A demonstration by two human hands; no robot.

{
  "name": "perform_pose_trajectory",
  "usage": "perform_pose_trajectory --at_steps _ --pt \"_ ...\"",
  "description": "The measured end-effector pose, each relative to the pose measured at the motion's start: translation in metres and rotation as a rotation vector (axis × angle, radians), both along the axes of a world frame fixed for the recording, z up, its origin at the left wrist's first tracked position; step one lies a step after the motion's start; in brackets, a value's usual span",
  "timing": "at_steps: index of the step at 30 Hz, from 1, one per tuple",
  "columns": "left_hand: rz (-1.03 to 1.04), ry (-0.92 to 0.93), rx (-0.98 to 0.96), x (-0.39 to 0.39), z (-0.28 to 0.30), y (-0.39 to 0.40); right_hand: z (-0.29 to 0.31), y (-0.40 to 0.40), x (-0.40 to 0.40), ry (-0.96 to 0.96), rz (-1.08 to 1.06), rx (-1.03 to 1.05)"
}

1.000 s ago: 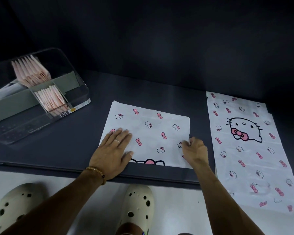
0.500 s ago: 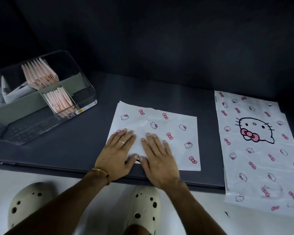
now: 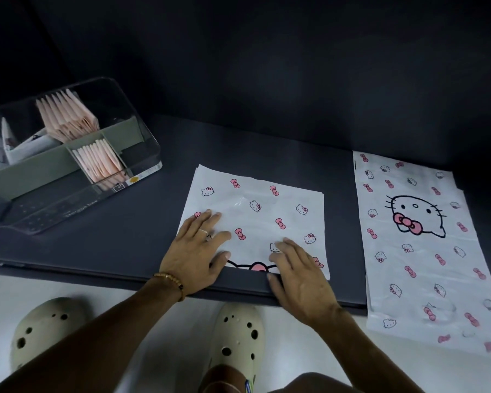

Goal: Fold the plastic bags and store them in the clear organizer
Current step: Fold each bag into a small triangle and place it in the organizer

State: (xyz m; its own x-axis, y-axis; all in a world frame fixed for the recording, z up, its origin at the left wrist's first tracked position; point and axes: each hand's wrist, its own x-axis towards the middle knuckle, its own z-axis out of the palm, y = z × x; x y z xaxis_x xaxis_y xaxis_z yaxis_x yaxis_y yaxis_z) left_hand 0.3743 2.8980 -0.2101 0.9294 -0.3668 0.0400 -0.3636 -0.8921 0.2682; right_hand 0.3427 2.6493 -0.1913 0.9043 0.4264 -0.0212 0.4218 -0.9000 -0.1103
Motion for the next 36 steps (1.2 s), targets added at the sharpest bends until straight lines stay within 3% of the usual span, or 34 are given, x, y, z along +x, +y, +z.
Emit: perform_pose_trajectory --at_steps 8,13,17,22,27,36 --pt "-0.006 0.061 0.041 0.001 -0.001 0.000 0.010 0.009 0.017 -0.113 -0.057 0.050" --pt "-0.051 0.087 0.045 0.003 0.000 0.006 0.026 -0.022 0.031 0.069 -0.152 -0.023" --pt "0.024 0.172 -0.213 0.017 0.026 0.022 0.044 -0.045 0.040 0.251 -0.466 0.271" --pt "0.285 0.431 -0.443 0.041 0.055 0.047 0.047 -0.057 0.055 0.398 -0.660 0.550" --pt "0.436 0.452 -0.267 0.040 0.035 0.051 0.026 -0.046 0.056 0.406 -0.751 0.420" --pt "0.595 0.140 0.013 0.041 0.014 0.039 0.013 -0.035 0.062 0.299 -0.932 0.263"
